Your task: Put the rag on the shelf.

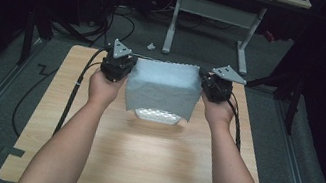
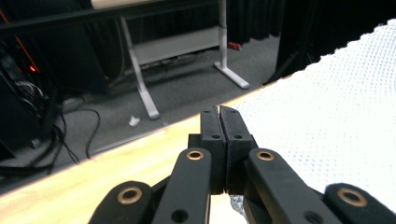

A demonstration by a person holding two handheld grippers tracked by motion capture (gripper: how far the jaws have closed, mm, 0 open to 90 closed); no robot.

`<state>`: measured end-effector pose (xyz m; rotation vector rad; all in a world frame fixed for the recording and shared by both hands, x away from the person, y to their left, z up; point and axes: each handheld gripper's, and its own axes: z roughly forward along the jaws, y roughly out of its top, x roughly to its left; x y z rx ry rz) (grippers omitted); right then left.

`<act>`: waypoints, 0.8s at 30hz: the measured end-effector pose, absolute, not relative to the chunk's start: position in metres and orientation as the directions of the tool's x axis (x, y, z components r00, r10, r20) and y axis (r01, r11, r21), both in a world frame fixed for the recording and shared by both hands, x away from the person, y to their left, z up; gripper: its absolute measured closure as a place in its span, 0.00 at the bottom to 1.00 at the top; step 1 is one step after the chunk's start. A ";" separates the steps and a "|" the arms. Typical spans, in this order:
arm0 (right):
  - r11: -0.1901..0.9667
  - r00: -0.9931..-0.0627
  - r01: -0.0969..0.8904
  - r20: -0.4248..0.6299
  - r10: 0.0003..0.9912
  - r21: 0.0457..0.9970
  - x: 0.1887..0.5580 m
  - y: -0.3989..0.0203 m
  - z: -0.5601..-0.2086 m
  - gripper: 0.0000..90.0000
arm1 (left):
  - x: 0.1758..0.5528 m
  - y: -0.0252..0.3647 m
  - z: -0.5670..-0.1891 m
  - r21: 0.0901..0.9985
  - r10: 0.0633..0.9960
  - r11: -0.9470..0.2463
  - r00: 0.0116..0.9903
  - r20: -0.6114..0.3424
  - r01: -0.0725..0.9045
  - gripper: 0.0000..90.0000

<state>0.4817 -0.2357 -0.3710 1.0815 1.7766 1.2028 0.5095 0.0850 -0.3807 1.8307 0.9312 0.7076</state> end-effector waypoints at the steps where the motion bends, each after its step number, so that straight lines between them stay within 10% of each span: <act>1: 0.219 -0.386 0.246 -0.111 0.916 0.944 0.482 -0.236 -0.374 1.00 | 0.509 0.085 -0.383 0.913 0.832 -0.280 0.549 0.077 0.296 0.99; 24: 0.250 -0.434 0.314 -0.096 0.896 0.916 0.469 -0.235 -0.422 0.99 | 0.489 0.092 -0.430 0.902 0.791 -0.267 0.611 0.004 0.340 0.99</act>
